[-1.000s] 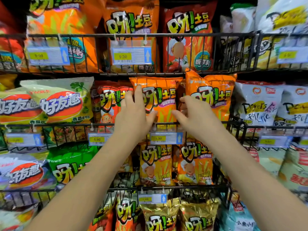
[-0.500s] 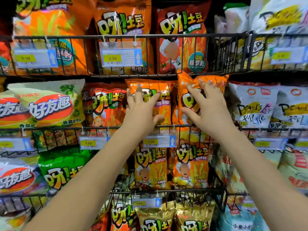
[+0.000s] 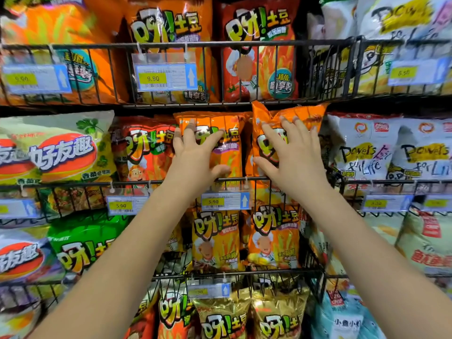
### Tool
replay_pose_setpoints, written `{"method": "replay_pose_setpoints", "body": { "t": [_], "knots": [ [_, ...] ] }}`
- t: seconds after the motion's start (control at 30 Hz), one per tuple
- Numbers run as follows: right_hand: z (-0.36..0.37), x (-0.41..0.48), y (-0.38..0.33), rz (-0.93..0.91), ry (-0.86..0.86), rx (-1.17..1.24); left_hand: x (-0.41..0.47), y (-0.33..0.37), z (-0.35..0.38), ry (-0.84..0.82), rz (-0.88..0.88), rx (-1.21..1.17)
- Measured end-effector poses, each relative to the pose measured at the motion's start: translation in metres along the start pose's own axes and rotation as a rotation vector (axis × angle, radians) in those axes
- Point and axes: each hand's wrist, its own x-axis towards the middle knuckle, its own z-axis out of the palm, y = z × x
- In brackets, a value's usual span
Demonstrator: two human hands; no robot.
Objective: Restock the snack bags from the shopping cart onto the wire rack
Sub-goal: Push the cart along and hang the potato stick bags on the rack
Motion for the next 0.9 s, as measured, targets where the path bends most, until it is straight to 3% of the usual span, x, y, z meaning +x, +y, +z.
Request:
{"method": "replay_pose_setpoints", "body": {
  "t": [0.43,0.6,0.9],
  "knots": [
    [-0.023,-0.033,0.004,0.052,0.034,0.248,-0.025,0.026,-0.008,0.057,0.178,0.001],
    [-0.066,-0.084,0.027,0.209,-0.112,0.181,-0.047,0.062,0.008,0.032,0.364,-0.077],
    [-0.182,-0.223,0.095,0.552,-0.435,-0.146,-0.107,0.194,0.074,-0.24,0.642,-0.265]
  ]
}}
